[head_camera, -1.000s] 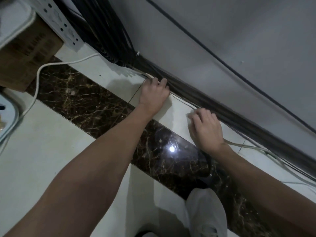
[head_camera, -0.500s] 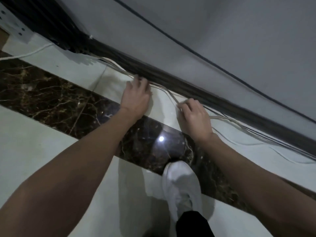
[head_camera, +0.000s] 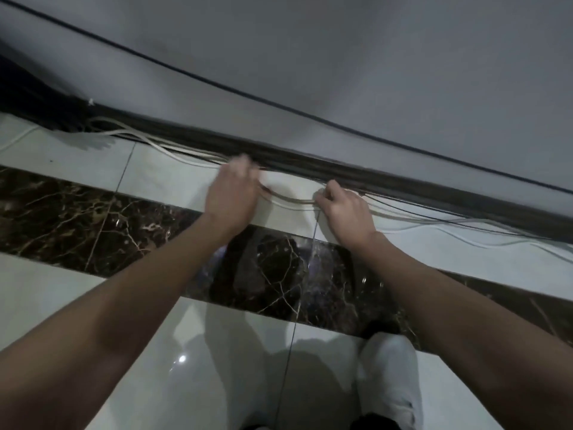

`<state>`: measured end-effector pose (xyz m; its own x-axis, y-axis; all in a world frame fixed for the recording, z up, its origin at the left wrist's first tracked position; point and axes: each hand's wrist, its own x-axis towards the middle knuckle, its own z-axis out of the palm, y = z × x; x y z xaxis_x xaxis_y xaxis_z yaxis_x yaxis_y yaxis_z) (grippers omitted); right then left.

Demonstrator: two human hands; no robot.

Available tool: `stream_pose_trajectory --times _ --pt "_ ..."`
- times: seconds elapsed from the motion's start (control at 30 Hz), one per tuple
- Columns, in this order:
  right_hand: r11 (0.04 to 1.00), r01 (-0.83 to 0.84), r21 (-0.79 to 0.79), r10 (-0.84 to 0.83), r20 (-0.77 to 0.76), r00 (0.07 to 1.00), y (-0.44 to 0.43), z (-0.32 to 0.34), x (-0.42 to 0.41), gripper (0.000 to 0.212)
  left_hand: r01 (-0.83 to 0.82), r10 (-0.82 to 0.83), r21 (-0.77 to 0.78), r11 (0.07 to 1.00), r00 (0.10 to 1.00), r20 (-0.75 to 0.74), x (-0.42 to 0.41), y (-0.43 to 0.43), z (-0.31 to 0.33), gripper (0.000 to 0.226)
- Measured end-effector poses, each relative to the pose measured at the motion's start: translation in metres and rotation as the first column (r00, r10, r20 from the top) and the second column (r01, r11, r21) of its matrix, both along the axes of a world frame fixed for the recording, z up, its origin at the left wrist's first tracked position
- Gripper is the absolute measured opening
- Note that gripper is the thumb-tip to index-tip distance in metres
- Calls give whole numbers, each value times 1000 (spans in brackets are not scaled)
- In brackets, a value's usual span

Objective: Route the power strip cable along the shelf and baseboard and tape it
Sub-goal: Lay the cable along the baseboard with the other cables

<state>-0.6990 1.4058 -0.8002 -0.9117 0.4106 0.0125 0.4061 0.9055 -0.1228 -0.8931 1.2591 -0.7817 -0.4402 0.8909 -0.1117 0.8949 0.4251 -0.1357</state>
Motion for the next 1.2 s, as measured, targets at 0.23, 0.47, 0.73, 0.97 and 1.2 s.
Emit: stream_pose_trajectory --times 0.23,0.47,0.73,0.97,1.2 --pt "984 148 -100 -167 -219 961 -5 -7 13 23 441 -443 56 896 896 33 42 30 -21 51" --pt "970 241 -8 -240 -136 961 19 -20 111 17 326 -334 -106 939 940 -72 46 59 -11 27" --pt "907 387 -168 -412 -160 897 42 -26 78 18 366 -350 -31 930 908 233 98 70 -10 35" --pt "817 542 -195 -575 -210 791 40 -30 162 4 491 -503 114 864 827 251 129 107 -18 36" --pt "576 743 -342 -807 -94 582 78 -19 214 28 395 -418 141 908 836 355 178 121 -24 30"
